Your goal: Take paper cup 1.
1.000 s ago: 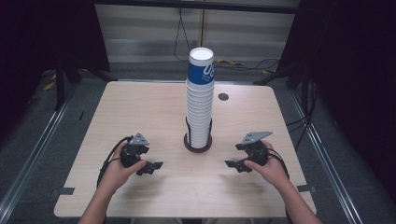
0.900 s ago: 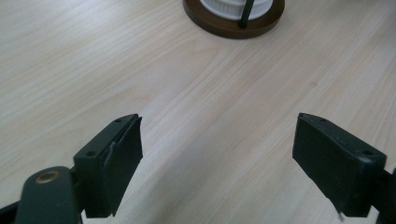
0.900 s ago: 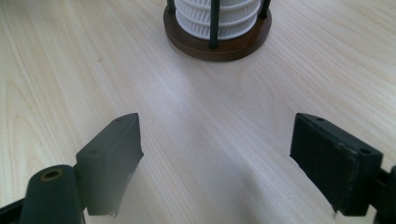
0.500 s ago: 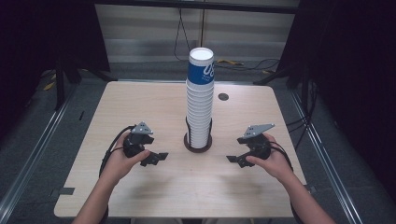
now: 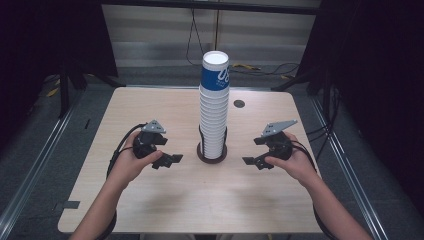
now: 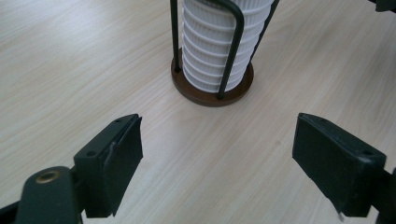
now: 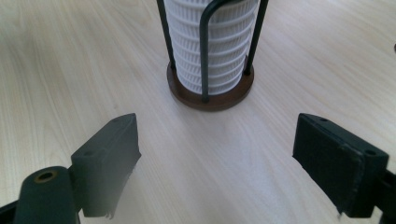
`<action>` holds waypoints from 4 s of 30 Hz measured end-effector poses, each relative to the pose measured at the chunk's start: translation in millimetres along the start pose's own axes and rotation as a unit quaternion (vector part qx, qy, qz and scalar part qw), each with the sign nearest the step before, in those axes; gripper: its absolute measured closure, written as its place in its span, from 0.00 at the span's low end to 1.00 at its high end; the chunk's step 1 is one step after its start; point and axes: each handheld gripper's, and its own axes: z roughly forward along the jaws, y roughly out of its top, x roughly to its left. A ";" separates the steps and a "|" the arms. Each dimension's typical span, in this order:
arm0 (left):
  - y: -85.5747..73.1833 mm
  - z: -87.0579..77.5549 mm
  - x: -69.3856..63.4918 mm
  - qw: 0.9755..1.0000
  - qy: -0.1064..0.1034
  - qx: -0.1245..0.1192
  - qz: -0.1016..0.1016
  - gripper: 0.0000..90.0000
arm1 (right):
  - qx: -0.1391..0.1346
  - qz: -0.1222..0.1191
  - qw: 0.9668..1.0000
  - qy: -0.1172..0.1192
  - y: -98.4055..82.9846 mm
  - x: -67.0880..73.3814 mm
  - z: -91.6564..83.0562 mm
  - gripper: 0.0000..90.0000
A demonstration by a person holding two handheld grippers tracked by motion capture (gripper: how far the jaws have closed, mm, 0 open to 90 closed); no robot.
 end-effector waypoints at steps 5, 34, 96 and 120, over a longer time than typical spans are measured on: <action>9.7 -4.0 -0.7 1.000 -0.003 0.000 0.004 0.18 | -0.008 0.005 1.000 0.004 9.6 -3.0 -4.1 0.16; 60.6 -7.1 -5.0 1.000 -0.009 -0.007 0.018 0.18 | -0.036 0.004 0.999 0.011 63.0 -10.7 -28.6 0.15; 119.3 -6.4 -3.7 0.999 -0.022 -0.032 0.021 0.18 | -0.077 0.017 0.997 0.022 163.7 -11.1 -35.4 0.15; 134.0 3.4 -10.4 0.998 -0.031 -0.038 0.038 0.18 | -0.090 0.011 0.996 0.018 194.5 -0.5 -23.2 0.14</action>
